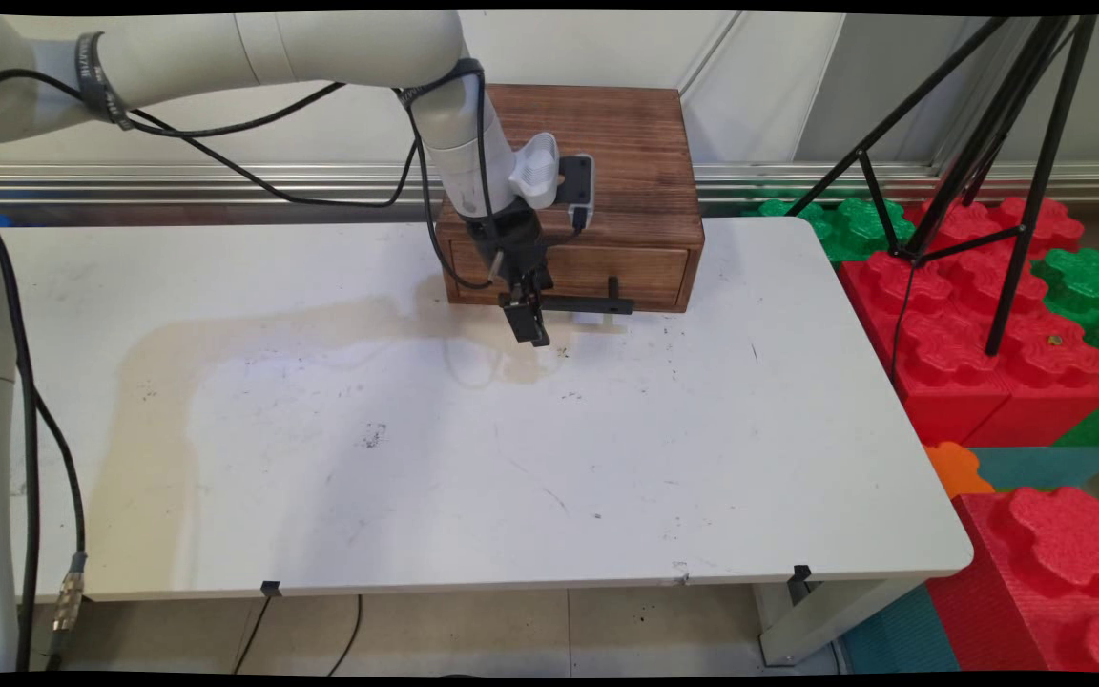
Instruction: Open the drawer
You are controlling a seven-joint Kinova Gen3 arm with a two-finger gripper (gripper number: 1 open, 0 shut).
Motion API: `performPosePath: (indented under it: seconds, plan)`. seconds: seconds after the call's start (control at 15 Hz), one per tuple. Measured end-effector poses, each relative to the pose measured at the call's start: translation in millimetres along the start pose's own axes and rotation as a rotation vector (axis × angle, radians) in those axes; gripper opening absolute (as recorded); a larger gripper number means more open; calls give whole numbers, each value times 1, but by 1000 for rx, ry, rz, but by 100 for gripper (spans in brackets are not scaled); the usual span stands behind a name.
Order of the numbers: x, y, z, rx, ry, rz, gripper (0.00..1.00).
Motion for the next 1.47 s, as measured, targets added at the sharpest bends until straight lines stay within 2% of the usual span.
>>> performPosePath:
  seconds: [0.87, 1.47]
  plan:
    - [2, 2, 13, -13, -35, 68, 100]
    - [6, 24, 14, -40, -36, 88, 100]
